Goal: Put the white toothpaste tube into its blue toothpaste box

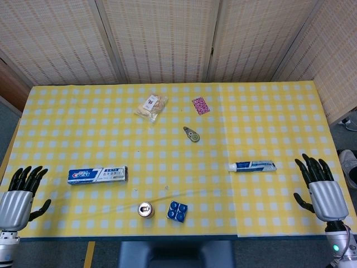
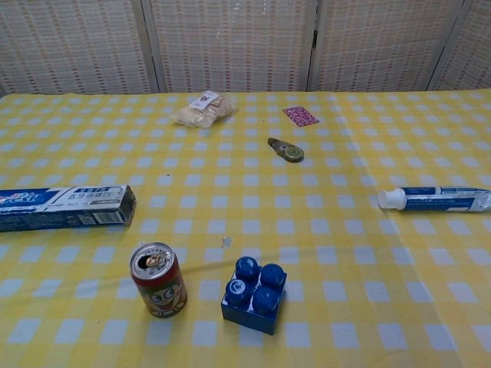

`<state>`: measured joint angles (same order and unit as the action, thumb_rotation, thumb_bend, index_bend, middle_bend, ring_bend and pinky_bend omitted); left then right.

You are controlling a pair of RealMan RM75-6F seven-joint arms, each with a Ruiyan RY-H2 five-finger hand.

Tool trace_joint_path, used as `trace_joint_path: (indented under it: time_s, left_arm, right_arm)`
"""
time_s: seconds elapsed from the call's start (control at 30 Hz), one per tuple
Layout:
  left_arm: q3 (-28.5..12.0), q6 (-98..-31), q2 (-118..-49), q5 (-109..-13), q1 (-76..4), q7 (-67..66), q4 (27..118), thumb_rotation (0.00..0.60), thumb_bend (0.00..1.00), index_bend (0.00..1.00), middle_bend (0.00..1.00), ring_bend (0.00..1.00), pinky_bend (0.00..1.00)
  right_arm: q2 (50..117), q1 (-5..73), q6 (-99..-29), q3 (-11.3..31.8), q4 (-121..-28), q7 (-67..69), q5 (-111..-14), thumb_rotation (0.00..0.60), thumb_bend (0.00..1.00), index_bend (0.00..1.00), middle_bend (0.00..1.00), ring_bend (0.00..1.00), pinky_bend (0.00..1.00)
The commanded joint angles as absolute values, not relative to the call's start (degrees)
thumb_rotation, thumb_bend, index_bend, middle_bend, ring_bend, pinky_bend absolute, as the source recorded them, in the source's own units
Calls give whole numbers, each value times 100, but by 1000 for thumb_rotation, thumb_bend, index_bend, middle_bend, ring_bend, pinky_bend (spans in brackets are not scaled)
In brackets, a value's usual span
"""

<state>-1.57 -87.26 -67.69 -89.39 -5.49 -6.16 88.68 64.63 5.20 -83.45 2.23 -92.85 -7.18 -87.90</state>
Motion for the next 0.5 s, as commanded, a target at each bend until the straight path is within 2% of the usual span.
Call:
trace_joint_path:
  time_s: [0.03, 0.17, 0.37, 0.43, 0.5]
  left_arm:
    - [-143, -8716, -6774, -8938, -545, -597, 8866, 600, 255, 175, 141, 43, 0]
    - [-120, -8584, -6822, -8948, -609, -645, 8838, 600, 247, 175, 142, 44, 7]
    - [-74, -8254, -6973, -9061, -831, -532, 8757, 600, 197, 177, 151, 69, 74]
    - [-106, -8073, -7023, -9048, -961, -621, 8738, 600, 196, 184, 163, 79, 95]
    - [-133, -7620, -6948, -8812, -1135, -564, 8916, 600, 190, 187, 167, 74, 102]
  right_arm:
    - [6446, 515, -8345, 226, -9304, -712, -8769, 600, 299, 0, 0, 0, 0]
    - [6421, 508, -8372, 230, -9316, -701, -8782, 600, 298, 0, 0, 0, 0]
    - [6377, 430, -8555, 209, -9332, -598, -8889, 600, 299, 0, 0, 0, 0]
    - [6401, 436, -8530, 200, -9322, -686, -8888, 600, 299, 0, 0, 0, 0]
    - [6416, 469, -8418, 170, -9354, -750, -8872, 600, 299, 0, 0, 0, 0]
